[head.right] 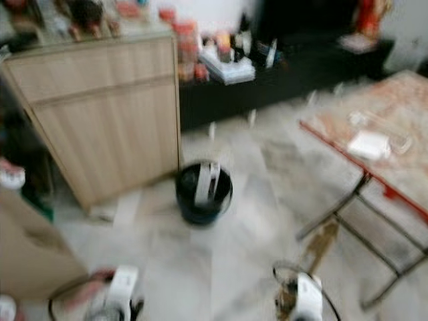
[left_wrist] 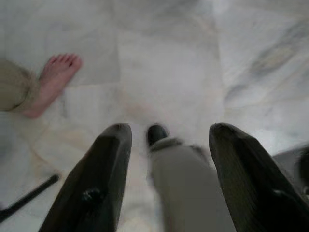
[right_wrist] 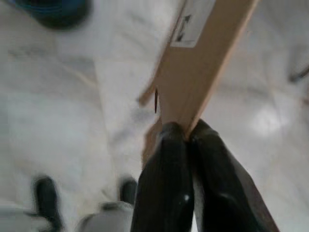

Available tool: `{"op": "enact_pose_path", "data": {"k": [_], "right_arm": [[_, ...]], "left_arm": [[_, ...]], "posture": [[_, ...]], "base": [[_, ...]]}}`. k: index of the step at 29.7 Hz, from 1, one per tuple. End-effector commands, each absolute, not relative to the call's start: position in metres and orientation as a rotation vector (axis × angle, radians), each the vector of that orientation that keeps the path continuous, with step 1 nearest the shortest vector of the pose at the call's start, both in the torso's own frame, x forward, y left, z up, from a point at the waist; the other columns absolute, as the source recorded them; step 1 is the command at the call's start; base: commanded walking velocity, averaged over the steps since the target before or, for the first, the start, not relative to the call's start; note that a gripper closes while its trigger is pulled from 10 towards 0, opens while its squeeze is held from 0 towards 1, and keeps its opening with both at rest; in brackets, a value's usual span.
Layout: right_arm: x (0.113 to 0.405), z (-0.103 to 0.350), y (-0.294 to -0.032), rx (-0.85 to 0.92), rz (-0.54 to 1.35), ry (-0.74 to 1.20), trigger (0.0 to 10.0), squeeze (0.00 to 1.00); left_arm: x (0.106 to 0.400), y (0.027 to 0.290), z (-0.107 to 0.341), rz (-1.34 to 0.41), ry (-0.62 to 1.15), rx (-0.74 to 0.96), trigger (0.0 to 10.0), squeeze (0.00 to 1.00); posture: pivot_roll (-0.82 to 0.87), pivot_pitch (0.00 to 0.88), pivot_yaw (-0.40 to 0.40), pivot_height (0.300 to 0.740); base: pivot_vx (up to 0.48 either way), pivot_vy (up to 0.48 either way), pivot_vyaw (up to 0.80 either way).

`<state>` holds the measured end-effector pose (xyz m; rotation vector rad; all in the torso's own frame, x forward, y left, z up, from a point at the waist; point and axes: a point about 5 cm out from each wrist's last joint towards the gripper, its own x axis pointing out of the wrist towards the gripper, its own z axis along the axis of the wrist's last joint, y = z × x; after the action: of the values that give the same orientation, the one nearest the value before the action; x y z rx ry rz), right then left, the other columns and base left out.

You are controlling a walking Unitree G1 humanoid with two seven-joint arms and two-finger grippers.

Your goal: Picking trash to rubbish bin

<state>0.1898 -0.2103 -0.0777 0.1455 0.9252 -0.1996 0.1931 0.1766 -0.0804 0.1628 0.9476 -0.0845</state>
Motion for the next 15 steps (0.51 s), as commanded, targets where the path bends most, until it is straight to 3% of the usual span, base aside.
{"op": "enact_pose_path", "data": {"k": [1,10,15], "right_arm": [[0.1820,-0.0782,-0.2256,0.123,-0.238,0.932,10.0,0.00],[0.1817,-0.0784,-0.2259,0.128,-0.242,0.936,10.0,0.00],[0.1815,-0.0785,-0.2263,0.137,-0.250,0.939,10.0,0.00]], "left_arm": [[0.1946,0.1668,-0.0805,-0.110,0.943,0.156,10.0,0.00],[0.1943,0.1663,-0.0807,-0.115,0.945,0.159,10.0,0.00],[0.1944,0.1664,-0.0807,-0.115,0.944,0.160,10.0,0.00]], "posture": [[0.01,0.041,-0.116,0.740],[0.01,0.031,-0.113,0.740],[0.01,0.031,-0.113,0.740]], "base": [[0.319,0.000,0.00],[0.315,0.000,0.00],[0.319,0.000,-0.71]]}}
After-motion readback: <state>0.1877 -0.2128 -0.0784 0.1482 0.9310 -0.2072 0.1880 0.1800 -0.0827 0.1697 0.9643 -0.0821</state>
